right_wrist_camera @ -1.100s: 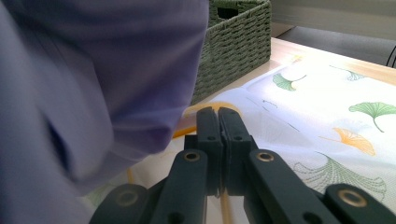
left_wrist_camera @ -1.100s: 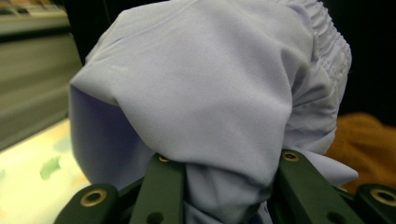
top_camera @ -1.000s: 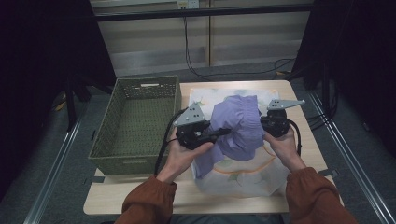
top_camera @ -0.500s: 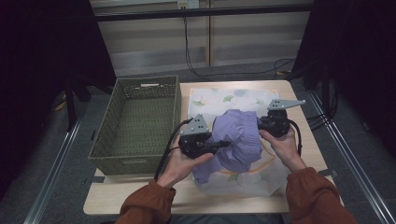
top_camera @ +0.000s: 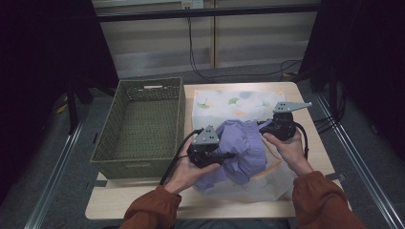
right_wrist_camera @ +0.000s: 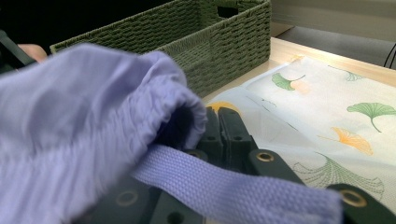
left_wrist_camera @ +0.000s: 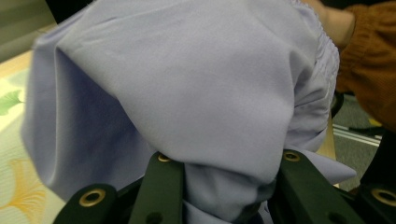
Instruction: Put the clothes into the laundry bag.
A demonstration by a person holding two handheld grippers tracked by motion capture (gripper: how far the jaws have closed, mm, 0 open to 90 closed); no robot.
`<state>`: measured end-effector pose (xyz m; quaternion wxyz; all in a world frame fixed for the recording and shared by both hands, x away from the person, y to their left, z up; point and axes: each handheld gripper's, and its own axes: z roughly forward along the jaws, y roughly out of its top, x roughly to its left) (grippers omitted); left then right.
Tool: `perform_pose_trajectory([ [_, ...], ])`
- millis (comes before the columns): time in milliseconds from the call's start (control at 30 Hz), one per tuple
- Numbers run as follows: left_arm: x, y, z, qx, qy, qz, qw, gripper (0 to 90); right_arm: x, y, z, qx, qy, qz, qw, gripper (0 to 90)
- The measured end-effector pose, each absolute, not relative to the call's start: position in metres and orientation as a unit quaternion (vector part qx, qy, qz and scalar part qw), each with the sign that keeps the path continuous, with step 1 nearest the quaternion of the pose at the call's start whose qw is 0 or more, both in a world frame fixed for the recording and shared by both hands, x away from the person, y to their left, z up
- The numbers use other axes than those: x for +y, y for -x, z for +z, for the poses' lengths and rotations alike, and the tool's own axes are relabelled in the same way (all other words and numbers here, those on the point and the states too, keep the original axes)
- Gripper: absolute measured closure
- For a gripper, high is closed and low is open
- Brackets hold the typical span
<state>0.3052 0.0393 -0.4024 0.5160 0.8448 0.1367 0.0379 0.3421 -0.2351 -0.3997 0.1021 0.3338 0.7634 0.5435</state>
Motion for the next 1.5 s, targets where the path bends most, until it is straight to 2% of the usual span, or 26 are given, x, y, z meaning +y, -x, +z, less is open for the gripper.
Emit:
perform_pose_trajectory([
  [600,0.031,-0.315,-0.433,0.15,-0.87,0.023,0.47,73.1,-0.234,-0.342,-0.4,0.765,-0.334,0.541,0.1,88.5],
  [1500,0.01,-0.318,-0.47,0.138,-0.901,0.003,0.411,73.0,-0.234,-0.339,-0.394,0.763,-0.325,0.548,0.105,88.5],
])
